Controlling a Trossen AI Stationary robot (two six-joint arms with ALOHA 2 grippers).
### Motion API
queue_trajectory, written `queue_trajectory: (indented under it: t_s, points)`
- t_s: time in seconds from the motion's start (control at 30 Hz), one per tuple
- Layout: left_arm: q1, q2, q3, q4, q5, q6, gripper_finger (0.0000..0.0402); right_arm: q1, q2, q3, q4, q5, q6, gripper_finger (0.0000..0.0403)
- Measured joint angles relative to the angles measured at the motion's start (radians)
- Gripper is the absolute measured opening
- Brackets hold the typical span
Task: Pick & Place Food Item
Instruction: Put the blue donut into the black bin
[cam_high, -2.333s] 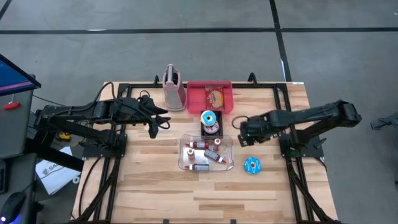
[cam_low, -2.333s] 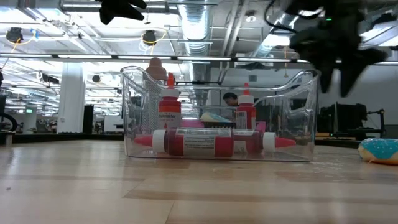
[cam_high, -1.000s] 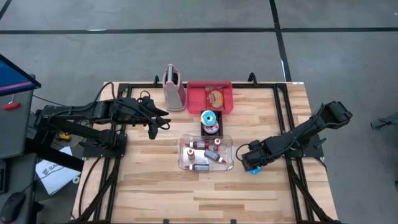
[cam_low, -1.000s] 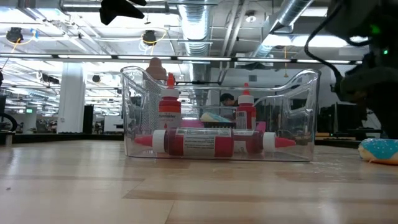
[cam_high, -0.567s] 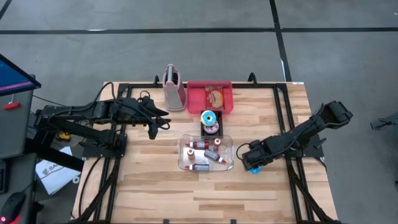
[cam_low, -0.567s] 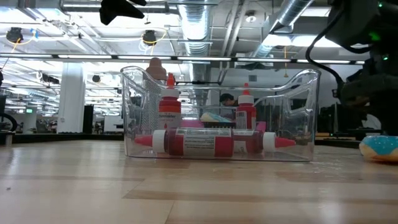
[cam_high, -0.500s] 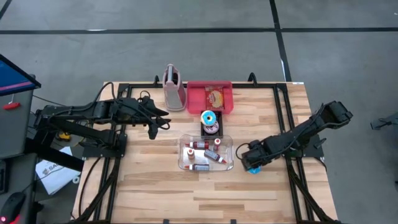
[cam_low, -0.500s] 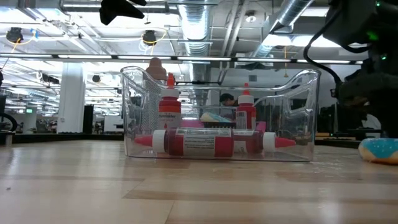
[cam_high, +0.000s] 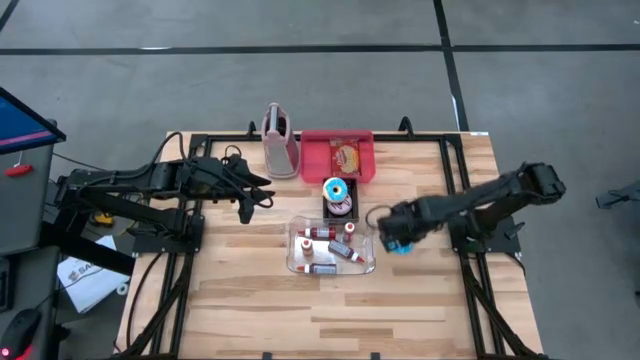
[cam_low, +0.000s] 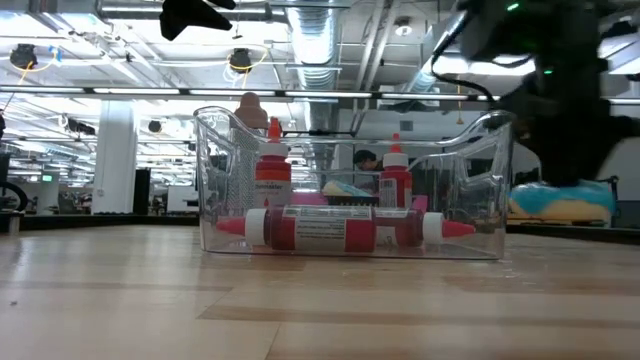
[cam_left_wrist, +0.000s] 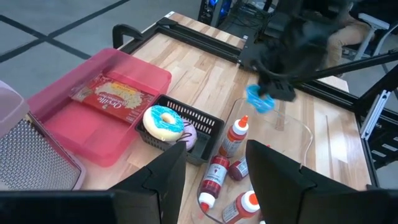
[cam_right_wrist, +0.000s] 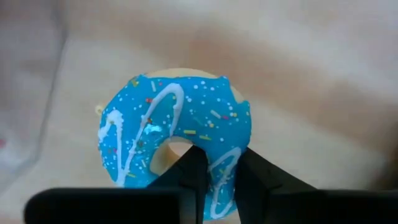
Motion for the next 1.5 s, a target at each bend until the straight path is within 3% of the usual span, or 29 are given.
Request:
queue_trajectory:
  t_s: [0.1,0.23,0.47,0.83,1.17,1.5]
  points:
    - [0.0,0.0,0.0,0.0,-0.001,-0.005,0.0163,-0.111,-0.019,0.043,-0.082,0.061,-0.122,0.0064]
    - [0.0,0.0,0.0,0.0,-0.003,-0.01,0.0157,-0.276,-0.087,0.082,-0.047,0.114,-0.258,0.0075]
    - [0.0,0.0,0.0,0.0,-0.003,-0.01,0.0147,-0.49,-0.103,0.212,0.11,0.064,-0.468,0.0077]
    - [0.0,0.0,0.0,0.003,-0.024,-0.023,0.0147,-0.472,0.191,0.447,0.143,0.011,-0.619,0.0077]
    - [0.0,0.0,0.0,0.003,-0.024,-0.035,0.0145,-0.391,0.27,0.449,0.213,-0.034,-0.624,0.0077]
    - [-0.007,0.0,0.0,0.013,-0.026,-0.044,0.0145,-0.349,0.379,0.451,0.233,0.008,-0.626,0.0077]
